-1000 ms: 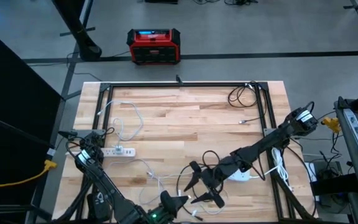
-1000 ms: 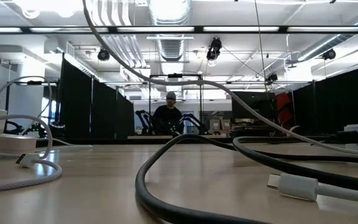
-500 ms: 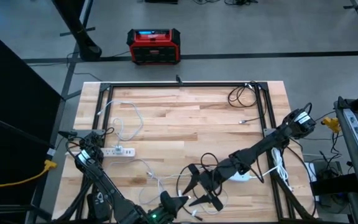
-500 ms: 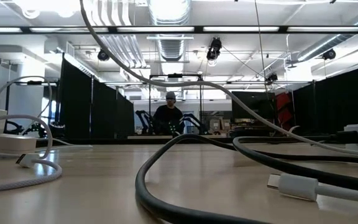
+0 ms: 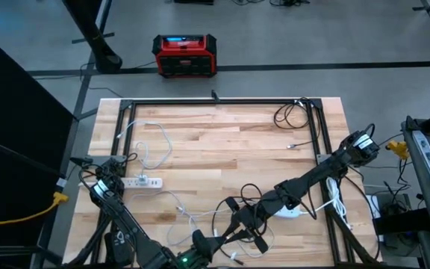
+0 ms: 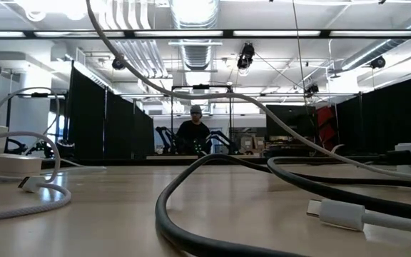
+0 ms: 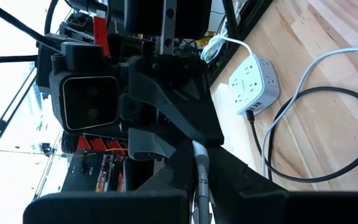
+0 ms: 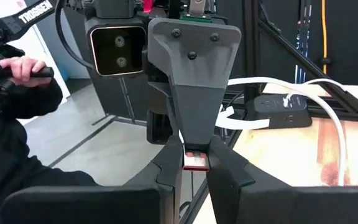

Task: Insert USB
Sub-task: Insert the white charger cable into the left white outlet extension

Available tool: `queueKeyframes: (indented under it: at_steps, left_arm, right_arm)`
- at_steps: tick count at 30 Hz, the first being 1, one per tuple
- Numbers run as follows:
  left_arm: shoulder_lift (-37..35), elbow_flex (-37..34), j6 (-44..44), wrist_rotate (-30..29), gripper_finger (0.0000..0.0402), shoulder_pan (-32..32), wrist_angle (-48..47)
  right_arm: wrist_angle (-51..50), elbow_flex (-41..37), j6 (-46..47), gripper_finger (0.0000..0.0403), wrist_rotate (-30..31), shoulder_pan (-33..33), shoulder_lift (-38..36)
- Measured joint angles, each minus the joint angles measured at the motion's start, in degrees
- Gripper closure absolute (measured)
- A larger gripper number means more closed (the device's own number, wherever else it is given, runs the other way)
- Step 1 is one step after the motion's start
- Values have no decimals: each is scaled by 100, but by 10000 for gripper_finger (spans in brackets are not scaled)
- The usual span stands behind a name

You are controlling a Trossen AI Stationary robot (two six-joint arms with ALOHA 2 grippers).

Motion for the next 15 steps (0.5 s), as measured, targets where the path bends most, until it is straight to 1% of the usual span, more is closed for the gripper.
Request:
queueKeyframes:
  at_steps: [2, 4, 12, 15]
  left_arm:
    - [0, 0, -8, 0, 385, -15, -1]
    - [0, 0, -102, 9, 372, -15, -12]
    - [2, 0, -328, 7, 282, -48, -32]
    - [0, 0, -648, 2, 250, -57, -27]
  right_arm:
    - [-19, 0, -33, 363, 20, 17, 0]
    - [-113, 4, -60, 363, 38, 23, -8]
    - [-329, 2, -60, 363, 4, 44, -17]
    - [-434, 2, -156, 363, 234, 50, -27]
